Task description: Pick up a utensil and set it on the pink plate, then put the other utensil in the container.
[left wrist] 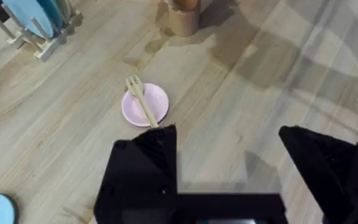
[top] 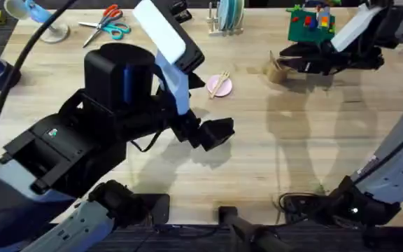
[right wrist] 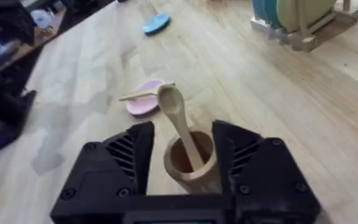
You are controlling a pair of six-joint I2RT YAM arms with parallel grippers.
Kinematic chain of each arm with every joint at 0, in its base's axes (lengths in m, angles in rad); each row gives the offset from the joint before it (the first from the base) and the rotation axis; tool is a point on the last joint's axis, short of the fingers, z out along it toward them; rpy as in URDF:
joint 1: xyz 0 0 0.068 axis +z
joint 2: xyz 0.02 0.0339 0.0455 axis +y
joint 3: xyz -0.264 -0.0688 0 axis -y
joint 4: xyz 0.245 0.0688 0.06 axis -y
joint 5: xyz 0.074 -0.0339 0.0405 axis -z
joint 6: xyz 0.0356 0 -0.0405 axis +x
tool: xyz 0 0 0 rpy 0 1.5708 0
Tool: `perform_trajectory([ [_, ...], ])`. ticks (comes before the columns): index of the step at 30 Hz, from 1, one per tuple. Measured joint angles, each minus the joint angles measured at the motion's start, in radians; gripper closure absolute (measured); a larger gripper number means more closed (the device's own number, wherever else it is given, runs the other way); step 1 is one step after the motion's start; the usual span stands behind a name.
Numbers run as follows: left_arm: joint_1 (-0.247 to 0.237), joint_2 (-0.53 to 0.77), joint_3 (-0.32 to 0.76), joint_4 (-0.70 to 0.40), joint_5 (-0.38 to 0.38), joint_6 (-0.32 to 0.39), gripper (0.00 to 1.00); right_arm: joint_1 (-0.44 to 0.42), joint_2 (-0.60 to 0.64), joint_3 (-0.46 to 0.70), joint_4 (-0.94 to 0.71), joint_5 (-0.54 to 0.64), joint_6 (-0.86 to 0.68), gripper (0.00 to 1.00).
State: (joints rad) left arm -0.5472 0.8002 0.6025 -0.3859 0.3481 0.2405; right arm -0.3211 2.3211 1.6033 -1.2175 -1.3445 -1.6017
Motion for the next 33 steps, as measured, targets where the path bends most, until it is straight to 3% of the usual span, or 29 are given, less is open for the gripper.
perform_trajectory([
  [5, 0.000, 0.000, 0.000, 0.000, 0.000, 0.000, 0.006, -0.008, 0.000, 0.107, -0.159, 0.036, -0.024, 0.338],
  [11, 0.000, 0.000, 0.000, 0.000, 0.000, 0.000, 0.007, -0.009, -0.002, 0.318, -0.400, 0.178, -0.034, 0.248],
  [13, 0.000, 0.000, 0.000, 0.000, 0.000, 0.000, 0.006, -0.007, -0.005, 0.382, -0.400, 0.226, -0.003, 0.050],
  [14, 0.000, 0.000, 0.000, 0.000, 0.000, 0.000, 0.006, -0.006, -0.008, 0.407, -0.400, 0.251, 0.026, 0.020],
  [26, 0.000, 0.000, 0.000, 0.000, 0.000, 0.000, 0.007, 0.042, -0.112, 0.459, -0.400, 0.612, 0.567, 0.007],
  [33, 0.000, 0.000, 0.000, 0.000, 0.000, 0.000, 0.006, 0.083, -0.205, 0.459, -0.400, 0.734, 0.750, 0.007],
])
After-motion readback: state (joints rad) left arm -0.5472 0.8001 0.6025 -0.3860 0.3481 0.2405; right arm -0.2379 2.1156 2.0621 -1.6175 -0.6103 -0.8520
